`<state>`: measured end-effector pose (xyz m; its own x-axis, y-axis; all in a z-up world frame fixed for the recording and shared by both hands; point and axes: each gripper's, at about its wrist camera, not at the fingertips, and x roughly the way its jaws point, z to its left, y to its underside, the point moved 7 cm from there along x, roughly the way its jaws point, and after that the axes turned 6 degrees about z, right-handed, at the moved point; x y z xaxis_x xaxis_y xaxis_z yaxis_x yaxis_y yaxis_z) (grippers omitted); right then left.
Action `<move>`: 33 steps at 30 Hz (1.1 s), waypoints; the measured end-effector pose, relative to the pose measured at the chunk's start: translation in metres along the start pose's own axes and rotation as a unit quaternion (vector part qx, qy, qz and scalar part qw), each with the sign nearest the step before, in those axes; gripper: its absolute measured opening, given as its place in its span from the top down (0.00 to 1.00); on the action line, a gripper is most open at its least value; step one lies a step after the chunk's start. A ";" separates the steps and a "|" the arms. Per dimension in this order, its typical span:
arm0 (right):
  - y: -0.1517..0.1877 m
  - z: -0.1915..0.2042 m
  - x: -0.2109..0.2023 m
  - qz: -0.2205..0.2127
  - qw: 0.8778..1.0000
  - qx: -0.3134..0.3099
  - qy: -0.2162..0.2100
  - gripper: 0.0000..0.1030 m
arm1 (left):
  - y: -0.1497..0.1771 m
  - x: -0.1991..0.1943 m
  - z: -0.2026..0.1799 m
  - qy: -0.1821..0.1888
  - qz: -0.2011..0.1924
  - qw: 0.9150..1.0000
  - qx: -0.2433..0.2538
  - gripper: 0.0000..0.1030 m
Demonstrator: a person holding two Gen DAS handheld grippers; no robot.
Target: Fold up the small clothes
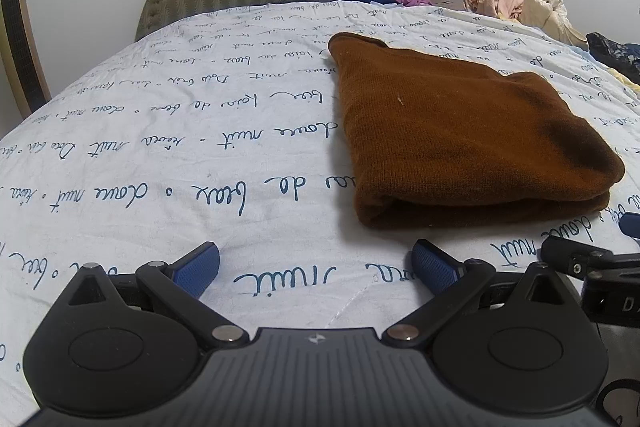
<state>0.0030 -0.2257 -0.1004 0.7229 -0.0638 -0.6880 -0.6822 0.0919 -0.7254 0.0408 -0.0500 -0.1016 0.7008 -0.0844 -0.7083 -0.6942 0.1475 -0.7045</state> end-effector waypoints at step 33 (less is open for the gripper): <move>-0.012 0.002 -0.039 -0.008 1.000 -0.005 0.002 0.00 | 0.001 -0.025 0.008 -0.009 0.017 1.000 -0.012 0.00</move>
<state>-0.0170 -0.2221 -0.0649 0.7338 -0.0690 -0.6759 -0.6712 0.0802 -0.7369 0.0239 -0.0396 -0.0838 0.6790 -0.0628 -0.7315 -0.7217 0.1257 -0.6807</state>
